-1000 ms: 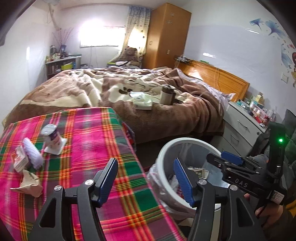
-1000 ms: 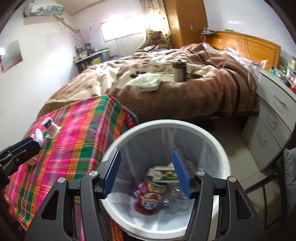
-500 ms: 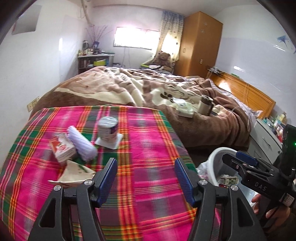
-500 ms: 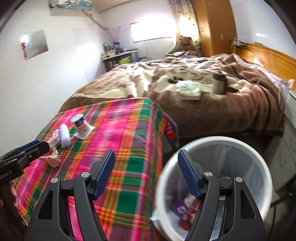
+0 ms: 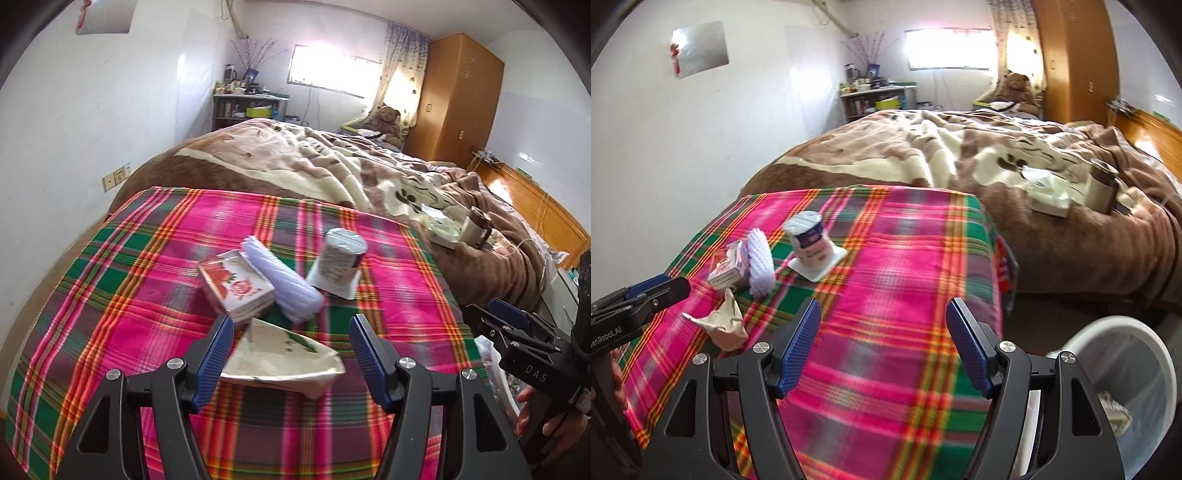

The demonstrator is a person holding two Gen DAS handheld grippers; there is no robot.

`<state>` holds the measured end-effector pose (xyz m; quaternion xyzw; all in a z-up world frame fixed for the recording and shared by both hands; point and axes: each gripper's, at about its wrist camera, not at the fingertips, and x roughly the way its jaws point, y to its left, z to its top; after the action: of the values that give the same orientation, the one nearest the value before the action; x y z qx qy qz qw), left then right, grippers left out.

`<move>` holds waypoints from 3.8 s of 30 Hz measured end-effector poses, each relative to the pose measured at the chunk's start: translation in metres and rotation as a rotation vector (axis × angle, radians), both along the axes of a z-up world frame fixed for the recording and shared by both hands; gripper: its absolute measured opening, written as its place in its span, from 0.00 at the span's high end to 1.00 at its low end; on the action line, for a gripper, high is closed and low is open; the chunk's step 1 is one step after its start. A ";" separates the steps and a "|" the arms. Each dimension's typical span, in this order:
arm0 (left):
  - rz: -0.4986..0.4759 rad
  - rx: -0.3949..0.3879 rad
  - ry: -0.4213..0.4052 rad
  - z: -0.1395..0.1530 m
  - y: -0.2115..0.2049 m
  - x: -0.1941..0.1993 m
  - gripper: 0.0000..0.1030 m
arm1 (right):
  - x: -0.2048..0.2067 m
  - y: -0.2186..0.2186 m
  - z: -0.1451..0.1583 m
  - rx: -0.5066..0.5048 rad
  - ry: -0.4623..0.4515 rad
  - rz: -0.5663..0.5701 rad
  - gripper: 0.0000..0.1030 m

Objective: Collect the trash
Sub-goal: 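Move both open tools back over the remaining items on the table, then grasp the strawberry milk carton with the left tool while the right tool grasps the white yogurt cup, then lift the carton and yogurt cup and carry both over the wastebasket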

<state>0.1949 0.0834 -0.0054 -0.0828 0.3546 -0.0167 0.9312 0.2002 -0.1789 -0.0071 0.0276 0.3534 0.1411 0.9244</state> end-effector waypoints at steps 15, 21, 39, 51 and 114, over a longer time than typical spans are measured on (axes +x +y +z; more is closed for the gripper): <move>0.025 -0.007 0.070 -0.025 0.029 0.061 0.35 | 0.057 0.055 -0.008 0.009 0.026 0.082 0.30; 0.019 -0.033 0.114 -0.037 0.034 0.086 0.35 | 0.070 0.068 -0.015 0.000 0.041 0.109 0.30; 0.048 -0.041 0.142 -0.049 0.055 0.100 0.34 | 0.104 0.097 -0.027 -0.065 0.067 0.124 0.30; 0.081 -0.047 0.173 -0.061 0.050 0.120 0.30 | 0.119 0.097 -0.033 -0.037 0.084 0.103 0.31; -0.018 0.034 -0.034 0.032 -0.024 -0.016 0.42 | -0.011 0.011 0.025 0.047 -0.048 -0.013 0.52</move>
<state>0.1789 0.0592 0.0266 -0.0636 0.3398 -0.0204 0.9381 0.1894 -0.1677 0.0184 0.0482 0.3277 0.1437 0.9325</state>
